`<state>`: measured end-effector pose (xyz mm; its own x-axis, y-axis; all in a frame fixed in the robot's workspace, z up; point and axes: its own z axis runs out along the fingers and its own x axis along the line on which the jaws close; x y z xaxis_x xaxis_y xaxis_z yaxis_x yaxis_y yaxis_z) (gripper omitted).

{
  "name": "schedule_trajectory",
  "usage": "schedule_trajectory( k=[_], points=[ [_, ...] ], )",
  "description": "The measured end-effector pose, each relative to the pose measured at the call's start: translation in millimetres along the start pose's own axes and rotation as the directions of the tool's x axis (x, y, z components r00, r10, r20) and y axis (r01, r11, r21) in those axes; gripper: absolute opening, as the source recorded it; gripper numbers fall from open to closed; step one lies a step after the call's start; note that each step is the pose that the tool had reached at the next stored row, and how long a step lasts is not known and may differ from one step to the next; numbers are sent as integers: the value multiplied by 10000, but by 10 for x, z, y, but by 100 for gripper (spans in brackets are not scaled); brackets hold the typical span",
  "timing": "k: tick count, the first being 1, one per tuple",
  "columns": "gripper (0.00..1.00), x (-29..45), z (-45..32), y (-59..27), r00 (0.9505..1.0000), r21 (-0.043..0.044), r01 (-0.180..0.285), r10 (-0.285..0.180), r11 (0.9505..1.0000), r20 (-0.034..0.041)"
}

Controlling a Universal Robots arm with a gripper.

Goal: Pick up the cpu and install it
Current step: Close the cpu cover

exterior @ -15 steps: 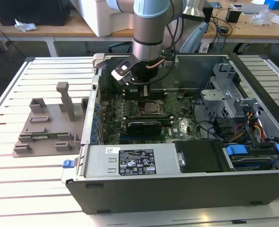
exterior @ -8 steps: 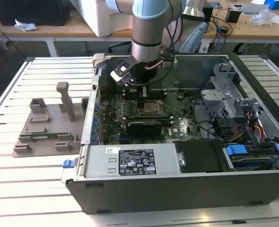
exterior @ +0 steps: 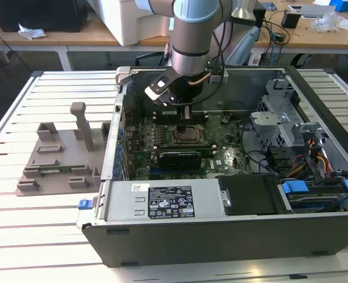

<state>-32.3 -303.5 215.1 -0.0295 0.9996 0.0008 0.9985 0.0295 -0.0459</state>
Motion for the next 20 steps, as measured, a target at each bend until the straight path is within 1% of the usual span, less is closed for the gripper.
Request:
schedule_trajectory(
  k=[1,2,3,4,6,9,10,11,12,13,14,15,19,20],
  points=[
    [11,-1,-19,11,10000,7,2,-1,10000,-20],
    [11,-9,-23,92,10000,105,6,-5,9999,-94],
    [11,-19,-25,136,9999,168,7,-4,9999,-131],
    [11,-34,-26,162,9999,204,10,-7,9998,-162],
    [11,-67,-27,188,9998,241,13,-8,9997,-215],
    [11,-122,-29,229,9995,304,21,-11,9995,-329],
    [11,-140,-31,254,9994,324,24,-12,9995,-355],
    [11,-149,-43,278,9993,336,25,-13,9994,-363],
    [11,-149,-89,280,9993,337,24,-12,9994,-364],
    [11,-149,-153,277,9993,336,23,-11,9994,-365],
    [11,-150,-196,275,9993,337,23,-10,9994,-363],
    [11,-149,-286,272,9993,336,24,-12,9994,-365],
    [11,-149,-471,263,9993,336,24,-12,9994,-365],
    [11,-149,-558,259,9993,337,24,-12,9994,-363]
  ],
)
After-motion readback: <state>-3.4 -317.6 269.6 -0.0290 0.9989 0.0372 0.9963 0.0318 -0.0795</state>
